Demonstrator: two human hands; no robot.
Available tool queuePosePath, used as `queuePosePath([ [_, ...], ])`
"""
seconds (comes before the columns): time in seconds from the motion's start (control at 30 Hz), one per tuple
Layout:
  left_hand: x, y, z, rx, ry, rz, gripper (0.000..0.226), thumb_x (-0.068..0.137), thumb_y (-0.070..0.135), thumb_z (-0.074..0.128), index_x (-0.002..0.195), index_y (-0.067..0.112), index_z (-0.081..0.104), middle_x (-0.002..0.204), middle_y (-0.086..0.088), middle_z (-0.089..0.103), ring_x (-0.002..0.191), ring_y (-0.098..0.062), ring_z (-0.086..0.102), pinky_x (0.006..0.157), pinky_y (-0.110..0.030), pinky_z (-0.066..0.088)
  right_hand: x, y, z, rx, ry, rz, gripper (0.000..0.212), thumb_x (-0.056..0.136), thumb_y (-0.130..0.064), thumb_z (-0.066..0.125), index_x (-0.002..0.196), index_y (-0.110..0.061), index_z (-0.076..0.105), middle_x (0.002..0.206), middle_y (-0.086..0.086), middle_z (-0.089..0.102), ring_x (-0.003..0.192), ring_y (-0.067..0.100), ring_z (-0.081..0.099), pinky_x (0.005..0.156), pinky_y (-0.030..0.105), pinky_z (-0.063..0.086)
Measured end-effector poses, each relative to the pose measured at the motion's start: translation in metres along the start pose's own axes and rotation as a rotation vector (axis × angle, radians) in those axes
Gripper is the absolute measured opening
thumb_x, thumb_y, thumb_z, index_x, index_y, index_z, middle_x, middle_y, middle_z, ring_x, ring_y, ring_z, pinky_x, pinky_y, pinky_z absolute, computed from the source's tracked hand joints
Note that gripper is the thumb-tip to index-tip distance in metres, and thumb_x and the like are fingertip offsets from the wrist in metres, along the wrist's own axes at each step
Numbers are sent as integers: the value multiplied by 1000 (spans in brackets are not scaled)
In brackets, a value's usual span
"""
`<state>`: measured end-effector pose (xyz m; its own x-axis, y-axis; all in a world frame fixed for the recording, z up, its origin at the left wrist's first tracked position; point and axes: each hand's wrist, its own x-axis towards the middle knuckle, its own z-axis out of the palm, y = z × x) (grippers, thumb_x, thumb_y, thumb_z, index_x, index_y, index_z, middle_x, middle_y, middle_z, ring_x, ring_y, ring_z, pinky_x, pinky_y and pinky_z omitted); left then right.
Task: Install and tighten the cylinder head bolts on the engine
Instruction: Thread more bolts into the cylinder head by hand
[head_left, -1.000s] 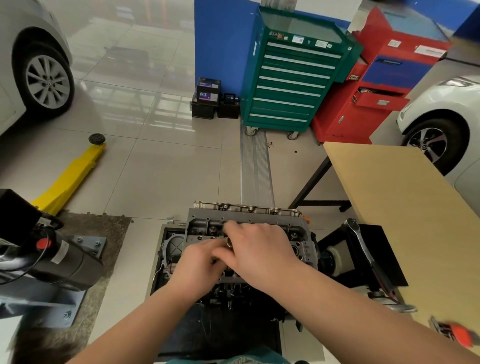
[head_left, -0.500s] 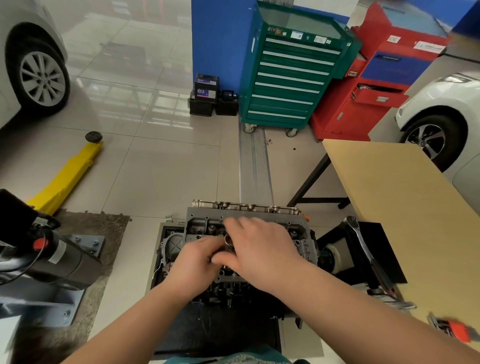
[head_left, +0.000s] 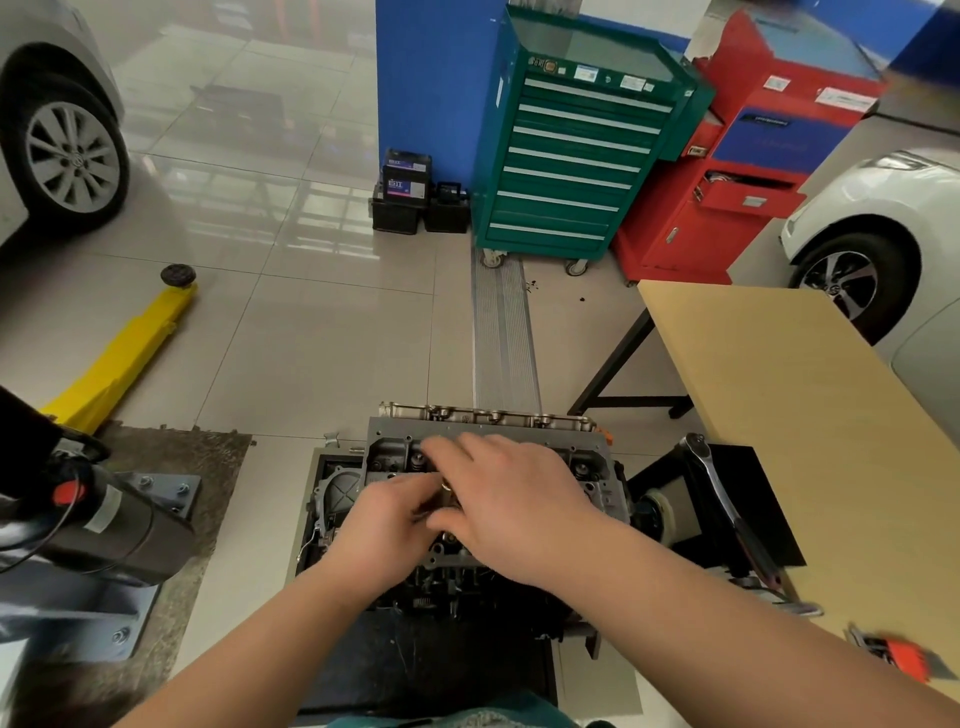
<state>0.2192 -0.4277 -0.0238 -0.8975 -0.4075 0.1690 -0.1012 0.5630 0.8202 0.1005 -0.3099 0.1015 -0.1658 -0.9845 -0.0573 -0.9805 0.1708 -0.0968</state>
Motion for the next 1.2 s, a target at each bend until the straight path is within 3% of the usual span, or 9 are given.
queuePosePath([
  [0.1, 6, 1, -10, -52, -132, 52, 5, 96, 15, 70, 91, 16, 69, 80, 7, 68, 74, -14, 67, 69, -43, 56, 0, 4, -1, 5, -65, -82, 24, 98, -29, 64, 117, -18, 54, 105, 2, 61, 95, 25, 60, 67, 35, 40],
  [0.2, 6, 4, -8, -127, -200, 45, 12, 94, 14, 66, 98, 24, 69, 93, 11, 71, 89, -13, 70, 79, -41, 58, 0, 0, 5, -79, 37, 73, 35, 104, -48, 49, 108, -14, 58, 93, 4, 68, 81, 28, 68, 58, 35, 37],
  [0.33, -5, 4, 3, -56, 23, 8, 32, 85, 14, 73, 96, 41, 62, 90, 21, 64, 87, -5, 65, 74, -23, 52, 1, -8, 7, -146, 61, 137, 50, 100, -63, 45, 108, -17, 62, 92, 2, 70, 82, 27, 69, 58, 36, 38],
  [0.43, -6, -2, 2, -3, 49, 11, 27, 81, 2, 70, 91, 26, 69, 84, 19, 65, 79, -4, 63, 67, -27, 53, -1, -7, 2, -44, 31, -4, 36, 97, -48, 63, 120, -22, 53, 106, 0, 63, 95, 25, 62, 64, 38, 41],
  [0.53, -1, -2, -5, -15, -29, 48, 15, 91, 27, 69, 100, 17, 75, 87, 18, 67, 83, -3, 67, 72, -26, 55, 0, -4, -1, -9, -55, -67, 29, 96, -23, 68, 120, -18, 52, 107, 2, 59, 97, 24, 56, 69, 34, 38],
  [0.63, 0, -2, -6, -46, -70, 35, 12, 93, 27, 65, 99, 19, 72, 86, 10, 68, 80, -10, 66, 72, -36, 56, 1, -4, 0, 19, -29, -18, 25, 98, -24, 64, 118, -16, 51, 103, 5, 63, 93, 27, 61, 68, 36, 38],
  [0.83, -10, 8, 5, -52, 22, -77, 34, 86, 39, 57, 106, 67, 51, 99, 27, 66, 91, -1, 65, 75, -23, 55, -3, -6, 9, 97, 59, 42, 21, 105, -35, 50, 117, -18, 53, 98, 2, 68, 88, 28, 64, 70, 41, 49],
  [1.03, -8, 6, 9, -40, 10, -80, 35, 94, 19, 77, 125, 33, 69, 101, 29, 71, 95, 1, 69, 85, -30, 59, -16, 14, -10, 189, 201, 89, 20, 103, -37, 52, 118, -26, 61, 98, -8, 68, 90, 17, 64, 75, 38, 55],
  [1.2, 23, 9, -9, -416, -370, -209, 37, 99, 30, 73, 136, 30, 69, 129, 18, 72, 123, -3, 66, 108, -25, 52, -50, 48, -24, 266, 263, 170, 25, 101, -38, 54, 124, -31, 60, 102, -15, 68, 90, 4, 60, 78, 27, 51],
])
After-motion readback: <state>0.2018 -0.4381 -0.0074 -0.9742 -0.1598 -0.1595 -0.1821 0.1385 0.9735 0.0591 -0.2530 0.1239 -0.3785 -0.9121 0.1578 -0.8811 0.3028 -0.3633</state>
